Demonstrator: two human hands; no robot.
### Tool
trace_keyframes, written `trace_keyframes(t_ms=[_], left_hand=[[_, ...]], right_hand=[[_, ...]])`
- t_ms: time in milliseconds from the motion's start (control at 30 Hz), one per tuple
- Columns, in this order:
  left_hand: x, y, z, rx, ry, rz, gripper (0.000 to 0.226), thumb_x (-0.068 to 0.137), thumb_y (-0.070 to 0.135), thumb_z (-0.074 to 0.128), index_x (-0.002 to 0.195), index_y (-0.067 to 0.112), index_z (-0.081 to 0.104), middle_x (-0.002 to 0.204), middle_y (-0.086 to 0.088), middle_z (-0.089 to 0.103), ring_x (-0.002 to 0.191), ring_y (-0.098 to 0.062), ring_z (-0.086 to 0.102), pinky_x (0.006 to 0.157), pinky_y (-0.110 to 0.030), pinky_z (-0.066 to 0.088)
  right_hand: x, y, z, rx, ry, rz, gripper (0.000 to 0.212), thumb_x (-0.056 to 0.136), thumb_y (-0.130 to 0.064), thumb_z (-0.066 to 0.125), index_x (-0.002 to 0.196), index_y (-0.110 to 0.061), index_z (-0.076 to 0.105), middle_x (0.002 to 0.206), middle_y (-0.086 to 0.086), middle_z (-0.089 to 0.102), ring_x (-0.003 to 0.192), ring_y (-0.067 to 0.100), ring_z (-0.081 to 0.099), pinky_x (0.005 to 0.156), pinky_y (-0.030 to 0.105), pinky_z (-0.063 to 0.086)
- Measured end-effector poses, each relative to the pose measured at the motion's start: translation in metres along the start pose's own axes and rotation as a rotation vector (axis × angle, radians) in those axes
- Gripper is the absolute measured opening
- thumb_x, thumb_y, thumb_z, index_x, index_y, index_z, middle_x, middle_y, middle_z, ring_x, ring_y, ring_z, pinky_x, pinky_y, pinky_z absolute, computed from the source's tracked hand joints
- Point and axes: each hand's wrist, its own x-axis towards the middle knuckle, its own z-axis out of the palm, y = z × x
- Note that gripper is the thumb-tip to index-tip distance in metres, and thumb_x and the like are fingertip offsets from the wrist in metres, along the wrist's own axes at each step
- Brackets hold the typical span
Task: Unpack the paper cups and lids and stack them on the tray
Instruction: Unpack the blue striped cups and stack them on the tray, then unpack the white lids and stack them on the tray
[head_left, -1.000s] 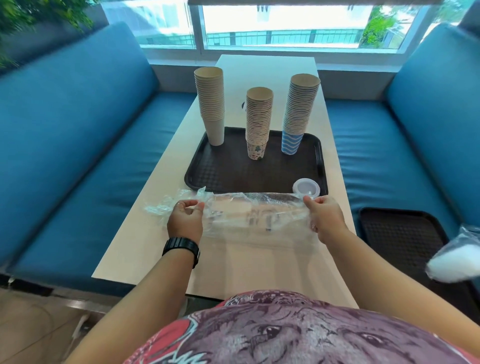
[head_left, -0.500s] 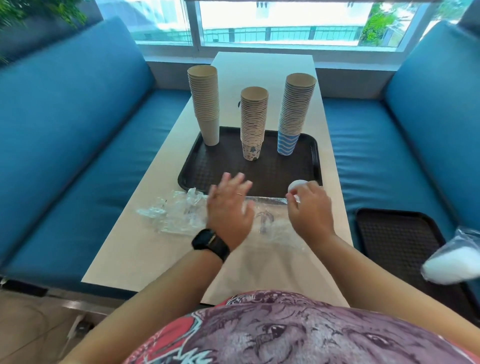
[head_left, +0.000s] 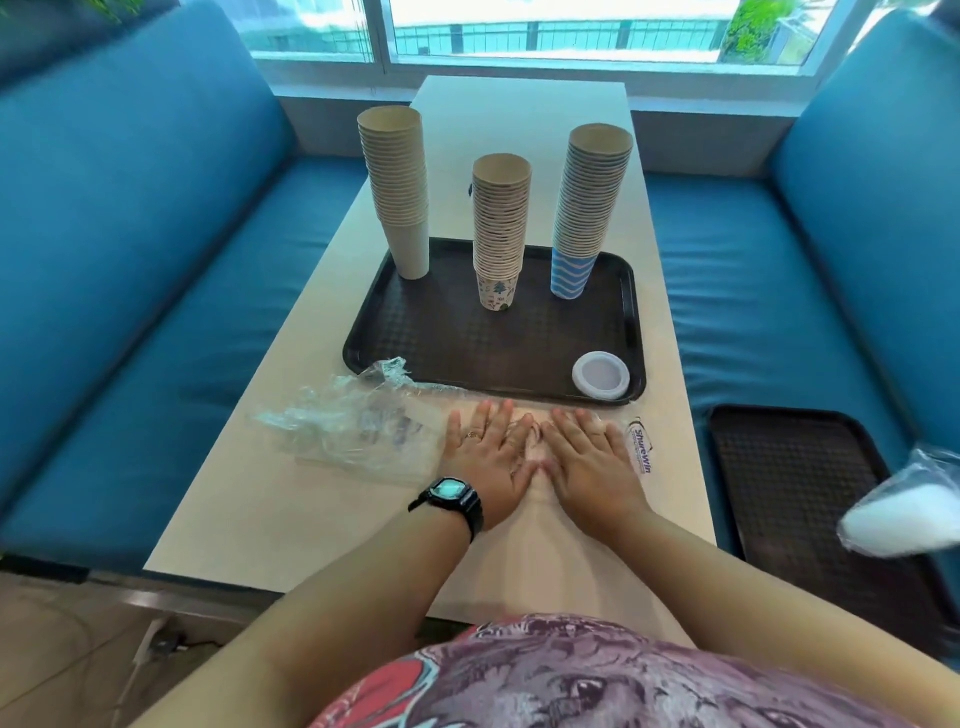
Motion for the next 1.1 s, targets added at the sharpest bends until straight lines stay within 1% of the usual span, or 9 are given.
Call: trace_keyframes(t_ms=[233, 433, 500, 567, 633, 767, 900, 1000, 1100], left_hand=[[-0.006, -0.055, -0.003, -0.116, -0.008, -0.228, 0.064, 0.1, 0.06, 0.014, 0.156, 0.037, -0.007, 0.165, 0.002, -0.014, 0.151, -0.025, -0.017, 0.117, -0.06, -0.013], [-0.015, -0.101, -0.004, -0.168, 0.015, -0.409, 0.067, 0.097, 0.064, 0.014, 0.155, 0.039, -0.008, 0.163, 0.004, -0.02, 0.15, -0.025, -0.021, 0.115, -0.062, -0.015], [-0.019, -0.114, -0.002, -0.183, 0.019, -0.465, 0.068, 0.096, 0.066, 0.013, 0.155, 0.041, -0.008, 0.163, 0.004, -0.021, 0.149, -0.028, -0.023, 0.113, -0.063, -0.017], [-0.022, -0.122, -0.001, -0.212, 0.019, -0.495, 0.068, 0.095, 0.068, 0.014, 0.155, 0.043, -0.006, 0.164, 0.004, -0.02, 0.148, -0.031, -0.023, 0.112, -0.064, -0.018], [-0.023, -0.125, -0.002, -0.224, 0.012, -0.486, 0.068, 0.095, 0.069, 0.014, 0.155, 0.043, -0.005, 0.164, 0.003, -0.02, 0.148, -0.032, -0.023, 0.112, -0.064, -0.018], [-0.024, -0.128, -0.003, -0.226, -0.024, -0.461, 0.069, 0.095, 0.068, 0.014, 0.155, 0.041, -0.007, 0.163, 0.002, -0.023, 0.148, -0.034, -0.024, 0.11, -0.065, -0.018], [-0.028, -0.131, -0.002, -0.219, -0.014, -0.435, 0.069, 0.096, 0.066, 0.015, 0.155, 0.039, -0.009, 0.162, 0.0, -0.027, 0.147, -0.036, -0.026, 0.108, -0.065, -0.021], [-0.032, -0.131, -0.001, -0.203, 0.016, -0.414, 0.071, 0.098, 0.063, 0.018, 0.156, 0.033, -0.009, 0.16, -0.002, -0.031, 0.144, -0.036, -0.032, 0.099, -0.059, -0.033], [-0.033, -0.125, -0.002, -0.152, 0.074, -0.344, 0.076, 0.099, 0.061, 0.022, 0.157, 0.026, -0.012, 0.158, -0.002, -0.035, 0.142, -0.033, -0.037, 0.093, -0.055, -0.038]], right_hand=[[-0.004, 0.0, 0.001, -0.047, -0.055, 0.048, 0.08, 0.078, -0.059, -0.014, 0.154, -0.038, 0.001, 0.162, -0.01, -0.01, 0.149, 0.019, -0.013, 0.118, 0.049, -0.011], [-0.003, -0.001, 0.001, -0.05, -0.026, 0.146, 0.086, 0.076, -0.066, -0.008, 0.155, -0.035, 0.002, 0.163, 0.0, -0.009, 0.149, 0.023, -0.012, 0.119, 0.045, -0.011], [-0.003, -0.003, 0.001, -0.044, -0.014, 0.205, 0.086, 0.078, -0.071, -0.001, 0.155, -0.032, 0.004, 0.163, 0.003, -0.007, 0.149, 0.025, -0.012, 0.118, 0.045, -0.011], [-0.003, -0.005, 0.0, -0.02, 0.001, 0.284, 0.081, 0.086, -0.073, 0.016, 0.155, -0.031, 0.007, 0.163, 0.008, -0.004, 0.149, 0.025, -0.013, 0.119, 0.046, -0.01], [-0.002, -0.007, 0.0, -0.011, -0.001, 0.323, 0.08, 0.089, -0.072, 0.023, 0.155, -0.031, 0.008, 0.163, 0.011, -0.004, 0.149, 0.026, -0.014, 0.119, 0.047, -0.01], [-0.002, -0.011, 0.0, -0.028, -0.035, 0.348, 0.09, 0.078, -0.078, 0.004, 0.155, -0.031, 0.002, 0.163, 0.012, -0.007, 0.148, 0.026, -0.016, 0.119, 0.048, -0.01], [-0.004, -0.014, -0.004, -0.009, -0.055, 0.351, 0.078, 0.091, -0.071, 0.022, 0.155, -0.031, 0.0, 0.162, 0.01, -0.012, 0.148, 0.024, -0.019, 0.119, 0.046, -0.01], [-0.007, -0.017, -0.003, 0.001, -0.061, 0.356, 0.077, 0.092, -0.069, 0.024, 0.155, -0.031, 0.0, 0.162, 0.008, -0.015, 0.148, 0.024, -0.019, 0.119, 0.046, -0.011], [-0.006, -0.022, -0.009, 0.037, -0.054, 0.37, 0.077, 0.092, -0.069, 0.027, 0.155, -0.031, 0.007, 0.163, 0.008, -0.01, 0.149, 0.024, -0.014, 0.12, 0.045, -0.009]])
